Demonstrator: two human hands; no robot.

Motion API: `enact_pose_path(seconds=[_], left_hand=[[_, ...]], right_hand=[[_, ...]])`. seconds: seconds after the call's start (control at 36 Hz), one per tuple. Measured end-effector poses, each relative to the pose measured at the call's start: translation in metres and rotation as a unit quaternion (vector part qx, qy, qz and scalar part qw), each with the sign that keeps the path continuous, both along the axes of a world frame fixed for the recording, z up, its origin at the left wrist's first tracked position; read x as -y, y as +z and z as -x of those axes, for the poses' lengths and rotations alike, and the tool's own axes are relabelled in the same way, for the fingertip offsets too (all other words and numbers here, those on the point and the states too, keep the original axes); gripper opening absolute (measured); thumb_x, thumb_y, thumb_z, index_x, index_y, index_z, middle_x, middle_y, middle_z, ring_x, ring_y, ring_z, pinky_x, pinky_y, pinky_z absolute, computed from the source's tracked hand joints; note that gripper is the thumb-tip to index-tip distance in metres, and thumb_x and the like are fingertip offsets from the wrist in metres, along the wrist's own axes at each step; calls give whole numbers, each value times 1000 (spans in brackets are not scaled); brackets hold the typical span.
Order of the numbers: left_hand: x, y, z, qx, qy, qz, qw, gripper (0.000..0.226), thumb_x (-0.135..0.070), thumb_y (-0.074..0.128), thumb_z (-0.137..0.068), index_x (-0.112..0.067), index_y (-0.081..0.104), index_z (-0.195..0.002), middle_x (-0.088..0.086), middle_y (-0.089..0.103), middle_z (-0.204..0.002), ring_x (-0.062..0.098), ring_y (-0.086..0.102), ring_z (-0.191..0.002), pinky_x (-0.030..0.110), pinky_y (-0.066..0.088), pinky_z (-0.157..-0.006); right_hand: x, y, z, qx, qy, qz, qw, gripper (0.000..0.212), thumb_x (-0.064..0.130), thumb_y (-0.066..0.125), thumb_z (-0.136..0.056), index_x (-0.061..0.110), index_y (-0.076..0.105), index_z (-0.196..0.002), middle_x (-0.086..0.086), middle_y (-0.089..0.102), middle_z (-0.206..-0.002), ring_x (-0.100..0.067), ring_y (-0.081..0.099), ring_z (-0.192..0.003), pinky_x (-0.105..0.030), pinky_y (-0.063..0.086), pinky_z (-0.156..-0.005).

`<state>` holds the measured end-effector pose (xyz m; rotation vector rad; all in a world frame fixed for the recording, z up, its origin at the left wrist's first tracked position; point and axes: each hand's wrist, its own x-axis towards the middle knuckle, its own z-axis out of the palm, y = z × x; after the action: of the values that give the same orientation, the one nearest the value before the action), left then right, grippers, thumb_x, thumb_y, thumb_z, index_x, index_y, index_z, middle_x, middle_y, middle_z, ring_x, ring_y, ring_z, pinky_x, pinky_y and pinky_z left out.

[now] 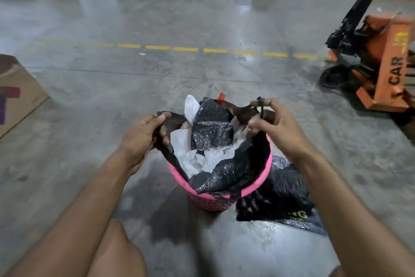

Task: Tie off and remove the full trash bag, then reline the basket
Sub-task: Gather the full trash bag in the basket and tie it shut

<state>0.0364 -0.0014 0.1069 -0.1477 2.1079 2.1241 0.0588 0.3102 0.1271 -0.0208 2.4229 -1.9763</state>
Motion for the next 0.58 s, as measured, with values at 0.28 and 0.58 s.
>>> enact_pose_path(seconds=[0.28, 0.58], left_hand=[[-36, 22, -5, -90, -73, 63, 991, 15, -7, 51, -103, -11, 63, -95, 7, 57, -74, 25, 61, -71, 8, 44, -50], [-18, -3, -10, -140, 16, 131, 981, 9, -21, 77, -87, -13, 73, -89, 9, 60, -116, -5, 63, -89, 13, 48, -76]], right_hand=[[73, -96, 21, -4, 218, -556, 802, 125, 19, 75, -69, 49, -10, -156, -5, 6, -166, -36, 15, -149, -67, 32, -112], [97, -158, 42, 36, 220, -590, 776, 104, 34, 67, -88, 54, -11, -154, -7, 11, -164, -37, 17, -148, -70, 37, -107]])
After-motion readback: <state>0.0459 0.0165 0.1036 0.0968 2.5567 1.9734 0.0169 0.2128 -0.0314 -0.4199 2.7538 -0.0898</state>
